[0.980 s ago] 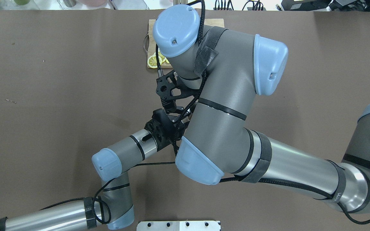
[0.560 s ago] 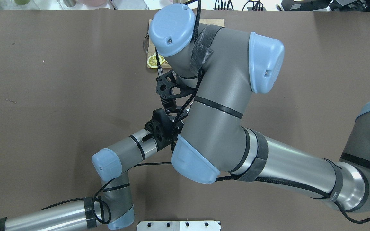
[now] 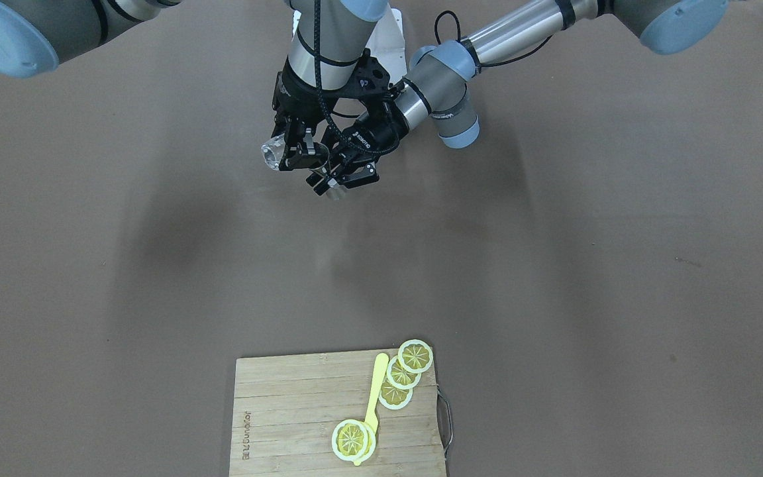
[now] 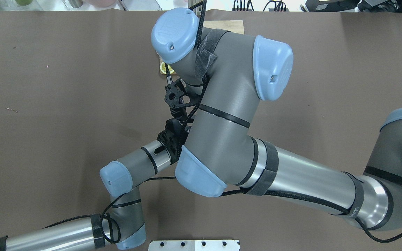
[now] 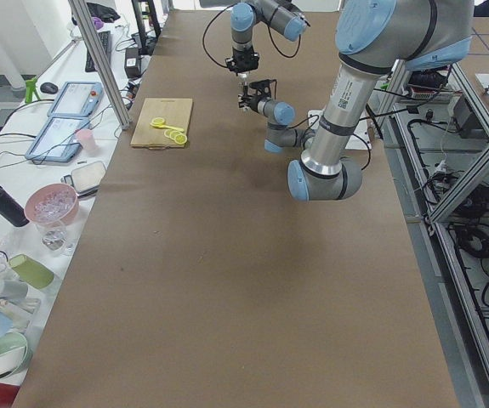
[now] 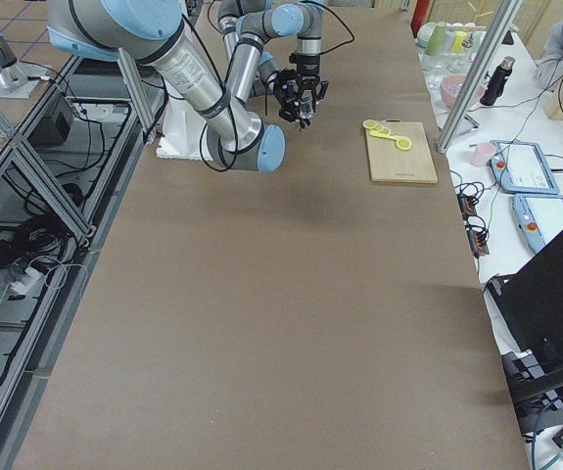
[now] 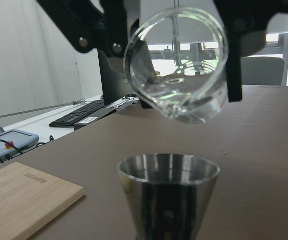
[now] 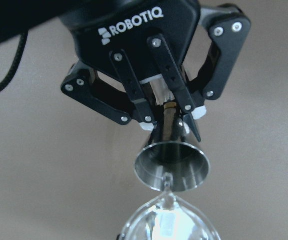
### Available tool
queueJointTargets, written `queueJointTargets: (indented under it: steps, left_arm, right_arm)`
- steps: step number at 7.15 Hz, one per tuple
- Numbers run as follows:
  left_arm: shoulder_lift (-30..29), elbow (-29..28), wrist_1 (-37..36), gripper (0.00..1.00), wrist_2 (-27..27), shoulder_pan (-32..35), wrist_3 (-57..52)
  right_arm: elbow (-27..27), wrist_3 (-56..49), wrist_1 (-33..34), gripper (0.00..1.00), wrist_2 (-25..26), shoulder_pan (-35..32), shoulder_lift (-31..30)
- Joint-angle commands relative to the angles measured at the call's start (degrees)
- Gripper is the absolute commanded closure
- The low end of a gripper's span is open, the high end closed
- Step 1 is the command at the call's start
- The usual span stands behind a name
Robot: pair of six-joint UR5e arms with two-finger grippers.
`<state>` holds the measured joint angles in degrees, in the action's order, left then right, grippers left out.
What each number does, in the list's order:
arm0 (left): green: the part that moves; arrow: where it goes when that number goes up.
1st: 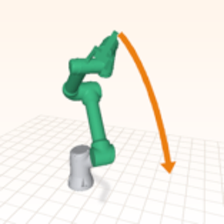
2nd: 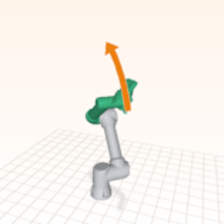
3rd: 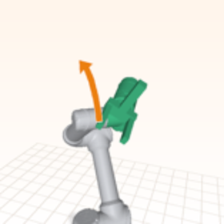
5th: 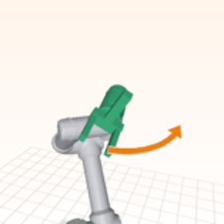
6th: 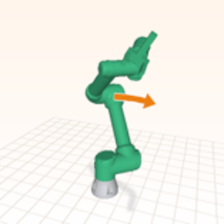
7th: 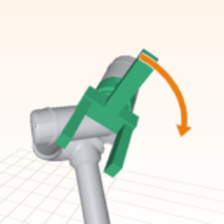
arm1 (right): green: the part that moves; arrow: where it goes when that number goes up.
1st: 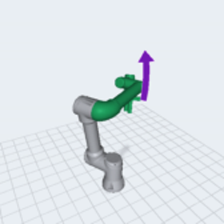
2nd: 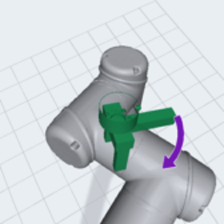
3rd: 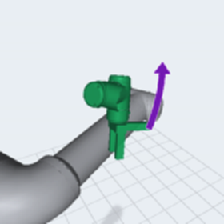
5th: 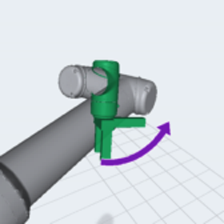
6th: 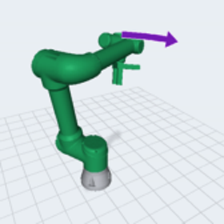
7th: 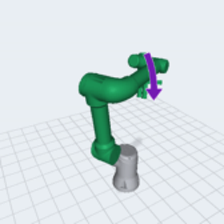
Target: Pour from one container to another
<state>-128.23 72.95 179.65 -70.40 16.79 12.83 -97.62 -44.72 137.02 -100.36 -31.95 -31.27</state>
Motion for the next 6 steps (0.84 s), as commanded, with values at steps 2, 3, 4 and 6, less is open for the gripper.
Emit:
queueJointTargets:
  steps: [2, 3, 4, 6]
  left_arm:
    - [0.0, 0.0, 0.0, 1.0, 0.0, 0.0, 0.0]
    - [0.0, 0.0, 0.0, 1.0, 0.0, 0.0, 0.0]
    - [0.0, 0.0, 0.0, 1.0, 0.0, 0.0, 0.0]
    - [0.0, 0.0, 0.0, 1.0, 0.0, 0.0, 0.0]
  right_arm:
    - [0.4, 0.0, 0.0, 1.0, 0.4, 0.2, 0.1]
    - [0.4, 0.0, 0.0, 1.0, 0.6, 0.3, 0.1]
    - [0.6, -0.1, 0.0, 1.0, 0.7, 0.3, 0.2]
    - [0.9, -0.1, 0.0, 1.0, 1.5, 0.4, 0.7]
